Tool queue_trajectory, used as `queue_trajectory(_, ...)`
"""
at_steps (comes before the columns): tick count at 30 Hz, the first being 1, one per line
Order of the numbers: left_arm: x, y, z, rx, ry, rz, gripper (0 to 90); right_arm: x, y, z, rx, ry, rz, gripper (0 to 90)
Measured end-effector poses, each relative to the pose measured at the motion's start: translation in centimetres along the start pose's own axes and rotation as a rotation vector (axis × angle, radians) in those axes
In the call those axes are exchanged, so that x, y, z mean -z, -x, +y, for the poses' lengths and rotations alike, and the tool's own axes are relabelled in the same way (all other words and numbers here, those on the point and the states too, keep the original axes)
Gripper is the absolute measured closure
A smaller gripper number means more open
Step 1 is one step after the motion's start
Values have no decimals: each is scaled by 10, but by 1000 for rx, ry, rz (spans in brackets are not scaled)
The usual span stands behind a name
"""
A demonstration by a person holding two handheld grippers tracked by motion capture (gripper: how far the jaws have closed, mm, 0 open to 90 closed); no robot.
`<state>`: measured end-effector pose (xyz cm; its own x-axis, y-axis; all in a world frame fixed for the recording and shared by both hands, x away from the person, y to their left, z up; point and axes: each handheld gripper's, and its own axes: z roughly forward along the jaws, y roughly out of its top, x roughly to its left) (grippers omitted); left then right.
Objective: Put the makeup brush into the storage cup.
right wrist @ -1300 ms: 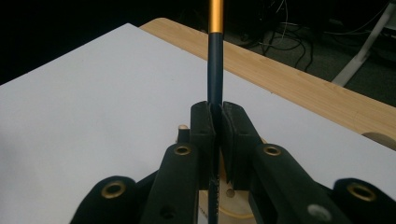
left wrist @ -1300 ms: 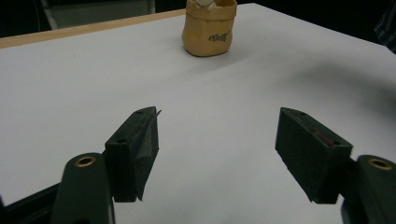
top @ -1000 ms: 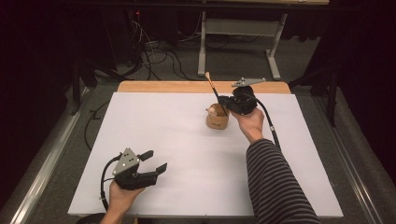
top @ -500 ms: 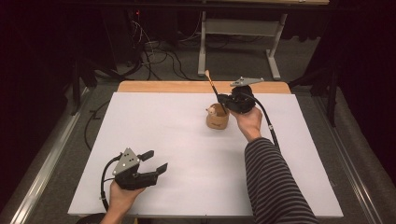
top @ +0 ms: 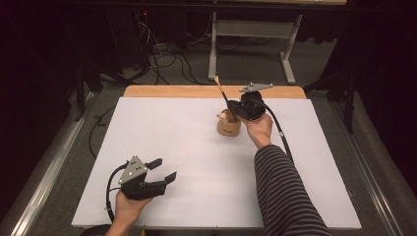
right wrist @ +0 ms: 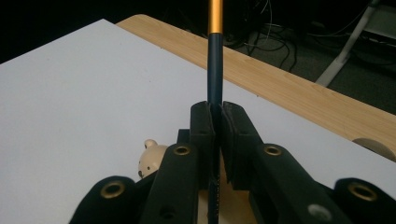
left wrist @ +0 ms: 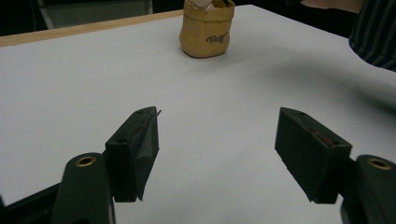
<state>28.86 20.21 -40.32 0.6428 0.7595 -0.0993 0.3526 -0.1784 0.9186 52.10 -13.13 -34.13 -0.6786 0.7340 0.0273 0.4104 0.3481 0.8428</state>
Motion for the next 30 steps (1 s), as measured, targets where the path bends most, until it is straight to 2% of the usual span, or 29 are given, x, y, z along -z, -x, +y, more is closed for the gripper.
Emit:
queue_trajectory(9, 0, 0, 0, 1, 1, -1, 310, -9, 1, -5, -3, -26, -4, 854)
queue_trajectory(30, 1, 1, 0, -3, 0, 1, 311, -15, 2, -11, -14, -69, -1, 851)
